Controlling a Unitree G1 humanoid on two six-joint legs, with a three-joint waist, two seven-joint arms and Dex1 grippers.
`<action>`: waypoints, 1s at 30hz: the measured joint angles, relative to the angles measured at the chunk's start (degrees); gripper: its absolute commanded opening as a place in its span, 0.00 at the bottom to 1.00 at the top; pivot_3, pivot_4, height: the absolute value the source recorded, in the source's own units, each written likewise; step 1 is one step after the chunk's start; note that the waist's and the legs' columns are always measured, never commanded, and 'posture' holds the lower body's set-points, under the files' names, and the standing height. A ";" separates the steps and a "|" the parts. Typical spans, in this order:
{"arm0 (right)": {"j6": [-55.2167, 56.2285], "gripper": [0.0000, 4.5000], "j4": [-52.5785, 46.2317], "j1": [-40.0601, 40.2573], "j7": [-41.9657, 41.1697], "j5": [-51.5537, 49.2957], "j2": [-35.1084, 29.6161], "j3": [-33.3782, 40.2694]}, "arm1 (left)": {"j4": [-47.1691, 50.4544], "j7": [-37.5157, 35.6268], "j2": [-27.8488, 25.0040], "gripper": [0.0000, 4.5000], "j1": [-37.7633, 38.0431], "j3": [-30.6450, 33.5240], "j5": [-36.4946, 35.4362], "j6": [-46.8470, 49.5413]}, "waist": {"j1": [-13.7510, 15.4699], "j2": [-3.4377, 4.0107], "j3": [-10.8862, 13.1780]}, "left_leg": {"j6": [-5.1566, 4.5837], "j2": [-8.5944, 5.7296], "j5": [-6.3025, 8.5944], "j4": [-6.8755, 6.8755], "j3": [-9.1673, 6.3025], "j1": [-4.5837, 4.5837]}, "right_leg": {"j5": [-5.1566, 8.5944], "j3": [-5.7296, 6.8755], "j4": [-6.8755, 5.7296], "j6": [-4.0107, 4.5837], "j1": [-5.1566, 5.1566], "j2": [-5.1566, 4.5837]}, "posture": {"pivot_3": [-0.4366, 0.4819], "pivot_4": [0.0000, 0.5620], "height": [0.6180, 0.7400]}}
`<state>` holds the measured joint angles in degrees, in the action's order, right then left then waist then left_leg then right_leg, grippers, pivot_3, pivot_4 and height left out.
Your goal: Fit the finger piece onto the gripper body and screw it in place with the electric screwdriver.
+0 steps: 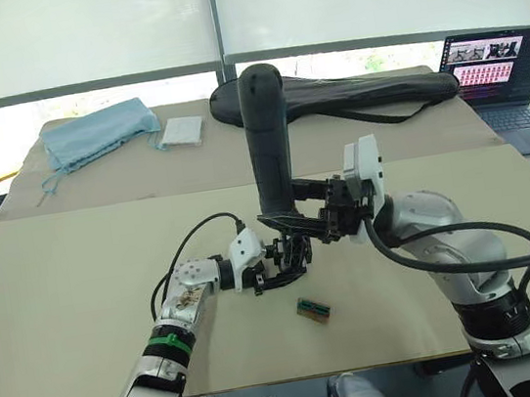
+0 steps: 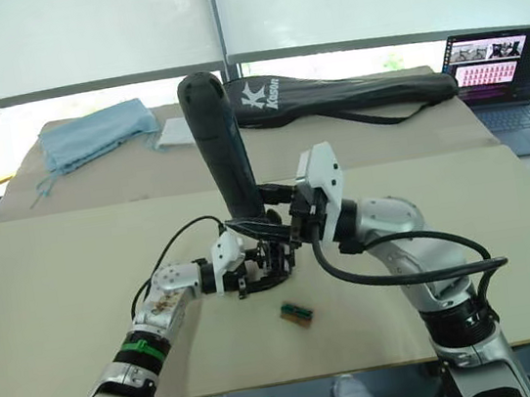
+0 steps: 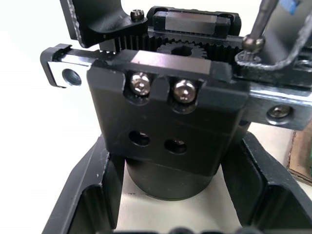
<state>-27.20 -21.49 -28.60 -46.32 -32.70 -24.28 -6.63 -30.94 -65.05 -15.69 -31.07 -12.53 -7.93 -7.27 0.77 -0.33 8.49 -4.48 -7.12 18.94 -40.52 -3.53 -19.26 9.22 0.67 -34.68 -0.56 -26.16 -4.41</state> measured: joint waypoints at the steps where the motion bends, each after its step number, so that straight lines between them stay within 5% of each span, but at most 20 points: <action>1: 0.00 0.42 0.02 0.15 0.27 -0.02 0.16 0.02 | 0.09 0.14 0.00 0.52 0.07 0.00 0.01 0.04 | -0.01 0.01 -0.02 | 0.00 0.00 0.00 0.00 0.00 0.00 | 0.00 0.00 0.00 0.00 0.00 0.00 | 0.48 0.27 1.00; 30: 0.04 0.42 1.85 -0.14 -1.46 -0.74 0.67 0.18 | 0.75 0.70 -0.30 0.52 0.64 -0.02 0.62 1.19 | -0.08 -0.22 -0.76 | 0.00 0.02 0.01 0.01 0.00 0.02 | 0.00 -0.01 0.00 0.00 -0.01 0.02 | 0.48 0.27 1.00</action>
<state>-27.16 -19.64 -28.74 -47.79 -33.45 -23.60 -6.45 -30.18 -64.35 -15.99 -30.43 -12.55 -7.32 -6.08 0.69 -0.55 7.73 -4.48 -7.10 18.94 -40.51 -3.53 -19.24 9.22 0.65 -34.68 -0.56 -26.17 -4.39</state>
